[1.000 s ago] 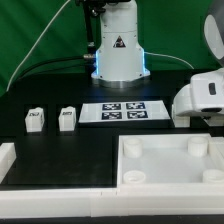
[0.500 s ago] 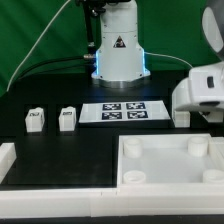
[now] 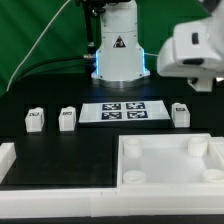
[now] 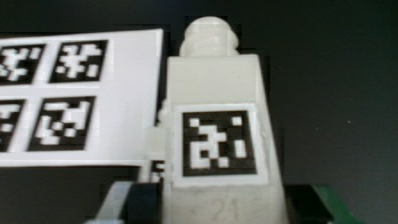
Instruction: Assemble one leg
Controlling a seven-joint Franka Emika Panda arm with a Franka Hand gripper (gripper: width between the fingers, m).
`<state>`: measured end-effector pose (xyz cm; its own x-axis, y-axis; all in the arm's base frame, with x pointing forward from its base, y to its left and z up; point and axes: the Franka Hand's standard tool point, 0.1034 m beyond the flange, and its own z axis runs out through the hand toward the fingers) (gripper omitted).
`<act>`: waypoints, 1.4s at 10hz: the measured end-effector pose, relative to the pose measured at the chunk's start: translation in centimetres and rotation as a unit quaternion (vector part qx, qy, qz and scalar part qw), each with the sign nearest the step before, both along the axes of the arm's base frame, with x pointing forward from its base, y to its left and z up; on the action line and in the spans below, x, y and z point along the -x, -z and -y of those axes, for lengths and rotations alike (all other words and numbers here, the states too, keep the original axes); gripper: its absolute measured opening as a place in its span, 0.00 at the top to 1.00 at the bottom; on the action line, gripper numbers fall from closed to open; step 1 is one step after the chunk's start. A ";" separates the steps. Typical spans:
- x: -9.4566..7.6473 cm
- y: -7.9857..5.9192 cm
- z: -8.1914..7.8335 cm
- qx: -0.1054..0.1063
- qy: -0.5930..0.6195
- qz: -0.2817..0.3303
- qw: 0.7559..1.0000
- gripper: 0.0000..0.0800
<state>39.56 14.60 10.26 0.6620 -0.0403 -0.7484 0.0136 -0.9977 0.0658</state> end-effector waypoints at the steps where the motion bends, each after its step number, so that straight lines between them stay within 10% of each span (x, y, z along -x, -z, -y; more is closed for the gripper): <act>1: -0.3 0.2 0.0 -0.001 0.002 0.012 1.000 0.63; 6: -1.8 0.5 -0.8 -0.022 0.005 0.184 0.983 0.63; 11: -7.5 -2.1 0.7 -0.069 -0.007 0.398 0.915 0.63; 14: -8.5 -2.1 0.7 -0.077 -0.015 0.408 0.910 0.63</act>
Offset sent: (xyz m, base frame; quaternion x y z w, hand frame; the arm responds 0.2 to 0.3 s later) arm 0.0000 0.0000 0.0000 0.0000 0.1790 0.0000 0.9838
